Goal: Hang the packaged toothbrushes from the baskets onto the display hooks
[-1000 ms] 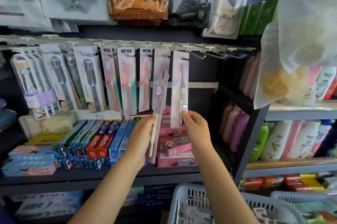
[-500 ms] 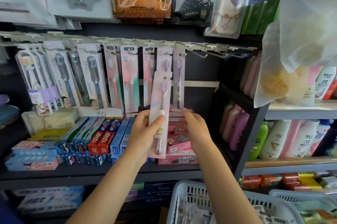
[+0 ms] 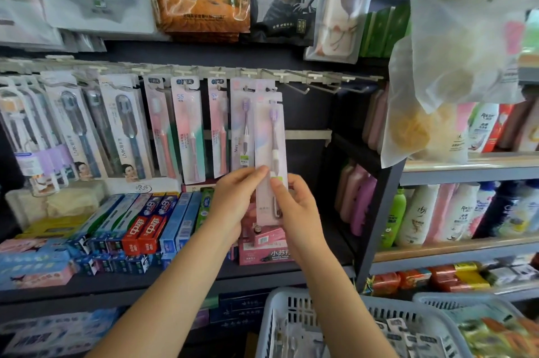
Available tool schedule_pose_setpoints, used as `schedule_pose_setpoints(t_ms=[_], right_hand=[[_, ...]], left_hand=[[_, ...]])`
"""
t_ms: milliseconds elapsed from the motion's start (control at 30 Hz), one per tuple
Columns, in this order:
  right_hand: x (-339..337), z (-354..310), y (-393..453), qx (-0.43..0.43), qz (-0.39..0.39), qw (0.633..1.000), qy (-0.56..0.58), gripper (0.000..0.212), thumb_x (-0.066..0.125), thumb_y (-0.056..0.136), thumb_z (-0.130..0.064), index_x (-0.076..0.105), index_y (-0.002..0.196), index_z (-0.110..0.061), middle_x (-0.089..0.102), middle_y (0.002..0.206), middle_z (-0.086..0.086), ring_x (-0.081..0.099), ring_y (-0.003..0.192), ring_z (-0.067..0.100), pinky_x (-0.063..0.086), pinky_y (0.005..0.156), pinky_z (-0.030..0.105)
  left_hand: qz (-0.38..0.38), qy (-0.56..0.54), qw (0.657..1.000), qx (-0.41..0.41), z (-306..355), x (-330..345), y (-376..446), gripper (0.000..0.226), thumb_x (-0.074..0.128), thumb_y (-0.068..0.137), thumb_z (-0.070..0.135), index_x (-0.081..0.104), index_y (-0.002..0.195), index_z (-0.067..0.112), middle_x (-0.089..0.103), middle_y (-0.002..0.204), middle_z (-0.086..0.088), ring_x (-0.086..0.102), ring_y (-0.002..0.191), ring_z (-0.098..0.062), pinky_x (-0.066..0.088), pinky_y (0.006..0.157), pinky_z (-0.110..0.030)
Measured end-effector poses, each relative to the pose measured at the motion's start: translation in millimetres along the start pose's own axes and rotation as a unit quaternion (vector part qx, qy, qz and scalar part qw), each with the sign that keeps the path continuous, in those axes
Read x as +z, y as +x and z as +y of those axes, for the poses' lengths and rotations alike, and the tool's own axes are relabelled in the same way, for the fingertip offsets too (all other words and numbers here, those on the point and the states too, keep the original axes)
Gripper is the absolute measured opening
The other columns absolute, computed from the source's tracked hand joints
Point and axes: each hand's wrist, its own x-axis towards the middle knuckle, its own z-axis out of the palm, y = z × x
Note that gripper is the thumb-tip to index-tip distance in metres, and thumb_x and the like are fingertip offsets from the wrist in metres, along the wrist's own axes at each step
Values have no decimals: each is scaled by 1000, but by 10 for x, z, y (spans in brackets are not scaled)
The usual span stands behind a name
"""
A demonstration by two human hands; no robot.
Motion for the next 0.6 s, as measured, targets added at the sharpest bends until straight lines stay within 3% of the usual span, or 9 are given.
schedule_pose_setpoints(t_ms=[133, 300, 433, 500, 600], right_hand=[[20, -143, 101, -26, 27, 999, 14, 18, 55, 104, -26, 64, 115, -14, 73, 89, -3, 69, 80, 10, 56, 70, 29], [47, -234, 223, -12, 41, 999, 21, 22, 57, 103, -30, 65, 112, -11, 71, 85, -3, 68, 78, 10, 58, 74, 36], [31, -264, 281, 0, 45, 999, 10, 24, 58, 103, -33, 66, 110, -11, 70, 78, -7, 66, 71, 6, 54, 67, 27], [8, -231, 279, 8, 46, 999, 2, 24, 58, 103, -34, 66, 108, -12, 71, 79, -5, 68, 73, 11, 55, 66, 29], [-40, -145, 200, 41, 31, 999, 7, 28, 56, 104, -35, 65, 109, -9, 75, 92, 12, 73, 79, 34, 60, 68, 43]], left_hand=[[-3, 12, 1000, 28, 147, 110, 89, 11, 71, 93, 31, 79, 94, 23, 78, 91, 1, 74, 90, -20, 58, 78, -36], [12, 0, 1000, 20, 246, 175, 196, 8, 72, 92, 29, 77, 90, 23, 76, 82, 1, 70, 72, -13, 49, 49, -20], [20, 6, 1000, 18, 261, 197, 256, 13, 71, 93, 31, 77, 96, 20, 75, 88, -3, 68, 73, -15, 46, 46, -18], [23, 13, 999, 25, 246, 204, 273, 10, 71, 93, 30, 77, 92, 22, 75, 87, 0, 70, 72, -12, 49, 49, -18], [35, 22, 999, 33, 179, 208, 296, 8, 72, 92, 29, 75, 86, 25, 76, 86, 5, 72, 76, -8, 54, 58, -18]])
